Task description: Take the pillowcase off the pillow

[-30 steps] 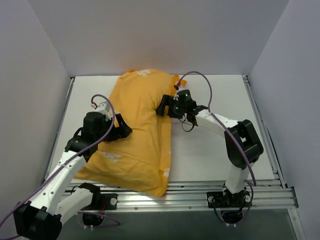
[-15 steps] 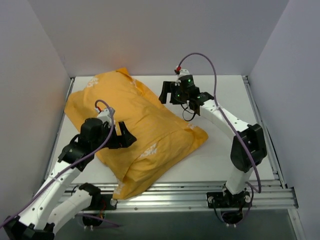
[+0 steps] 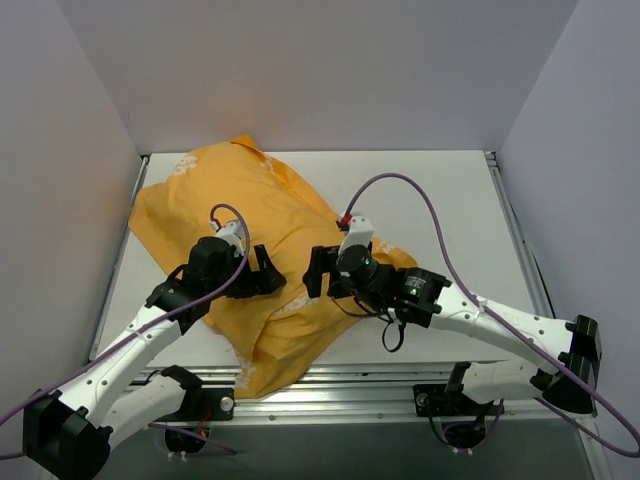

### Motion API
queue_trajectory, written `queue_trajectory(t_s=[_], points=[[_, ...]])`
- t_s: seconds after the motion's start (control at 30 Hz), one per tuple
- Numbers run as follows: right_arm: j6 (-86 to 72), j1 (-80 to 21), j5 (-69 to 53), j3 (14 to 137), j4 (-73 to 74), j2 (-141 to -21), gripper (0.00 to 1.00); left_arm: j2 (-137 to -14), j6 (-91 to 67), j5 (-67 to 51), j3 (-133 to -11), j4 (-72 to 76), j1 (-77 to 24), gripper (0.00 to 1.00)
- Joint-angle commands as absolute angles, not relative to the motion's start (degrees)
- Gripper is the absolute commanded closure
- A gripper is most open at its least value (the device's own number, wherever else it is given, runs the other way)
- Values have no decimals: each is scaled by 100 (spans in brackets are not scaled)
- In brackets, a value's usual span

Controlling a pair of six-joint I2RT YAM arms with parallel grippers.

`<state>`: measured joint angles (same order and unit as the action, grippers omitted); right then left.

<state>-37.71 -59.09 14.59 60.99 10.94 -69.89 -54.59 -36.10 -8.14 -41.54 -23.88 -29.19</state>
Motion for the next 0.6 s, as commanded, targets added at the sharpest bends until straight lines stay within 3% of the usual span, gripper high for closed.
queue_trajectory(t_s=[0.0, 0.2, 0.33, 0.43, 0.57], points=[[-4693, -6520, 2390, 5977, 1327, -7083, 25, -5563, -3806, -677, -4192, -1802, -3041, 2], [-4931, -6855, 2619, 5985, 1389, -7627, 26, -5625, -3893, -510, -4184, -1740, -3102, 0], [-4975, -6864, 2909, 5907, 1476, -7927, 37, -5651, -3937, -396, -4184, -1758, -3103, 8], [-5010, -6855, 2953, 5757, 1459, -8033, 53, -5678, -3937, -255, -4219, -1784, -3102, 12], [-5089, -6777, 2935, 5415, 1450, -7954, 89, -5792, -3937, -141, -4271, -1793, -3103, 17]])
